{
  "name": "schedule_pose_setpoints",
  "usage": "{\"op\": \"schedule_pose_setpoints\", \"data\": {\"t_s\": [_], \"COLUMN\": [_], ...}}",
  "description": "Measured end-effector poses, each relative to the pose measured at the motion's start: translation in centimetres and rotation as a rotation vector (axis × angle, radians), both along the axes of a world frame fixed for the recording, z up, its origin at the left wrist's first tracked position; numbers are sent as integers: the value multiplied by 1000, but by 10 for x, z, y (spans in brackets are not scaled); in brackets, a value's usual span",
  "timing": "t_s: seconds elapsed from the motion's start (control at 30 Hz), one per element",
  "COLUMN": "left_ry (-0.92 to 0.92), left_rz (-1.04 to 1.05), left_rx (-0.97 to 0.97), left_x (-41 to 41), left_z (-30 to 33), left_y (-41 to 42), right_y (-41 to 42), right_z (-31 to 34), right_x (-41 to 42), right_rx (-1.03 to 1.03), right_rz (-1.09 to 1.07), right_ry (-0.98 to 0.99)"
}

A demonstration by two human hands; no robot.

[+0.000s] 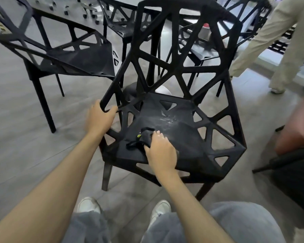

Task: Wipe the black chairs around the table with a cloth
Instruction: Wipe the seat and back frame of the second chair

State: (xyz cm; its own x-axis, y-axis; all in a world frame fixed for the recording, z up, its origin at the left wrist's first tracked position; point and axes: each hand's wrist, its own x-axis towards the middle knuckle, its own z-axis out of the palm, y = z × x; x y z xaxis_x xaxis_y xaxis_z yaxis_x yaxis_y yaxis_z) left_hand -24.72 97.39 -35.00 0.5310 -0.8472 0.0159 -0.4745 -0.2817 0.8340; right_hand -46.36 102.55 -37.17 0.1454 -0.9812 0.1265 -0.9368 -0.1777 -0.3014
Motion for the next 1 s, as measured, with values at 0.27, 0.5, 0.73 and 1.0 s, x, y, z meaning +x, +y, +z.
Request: {"op": "schedule_pose_setpoints", "data": {"t_s": [0.27,0.5,0.73,1.0], "left_ry": [119,35,-96,-105], "left_rz": [30,-15,-27,-1], "left_rx": [7,118,135,107], "left_x": [-8,-39,-53,-47], "left_z": [9,5,7,-7], "left_y": [14,46,56,44], "right_y": [17,35,85,102], "right_z": [-13,-13,-47,-67], "right_x": [50,-100,-162,-115], "right_rx": [-116,-122,-246,-435], "right_rz": [346,-5,-701,-349], "right_ry": [14,12,-486,-427]}}
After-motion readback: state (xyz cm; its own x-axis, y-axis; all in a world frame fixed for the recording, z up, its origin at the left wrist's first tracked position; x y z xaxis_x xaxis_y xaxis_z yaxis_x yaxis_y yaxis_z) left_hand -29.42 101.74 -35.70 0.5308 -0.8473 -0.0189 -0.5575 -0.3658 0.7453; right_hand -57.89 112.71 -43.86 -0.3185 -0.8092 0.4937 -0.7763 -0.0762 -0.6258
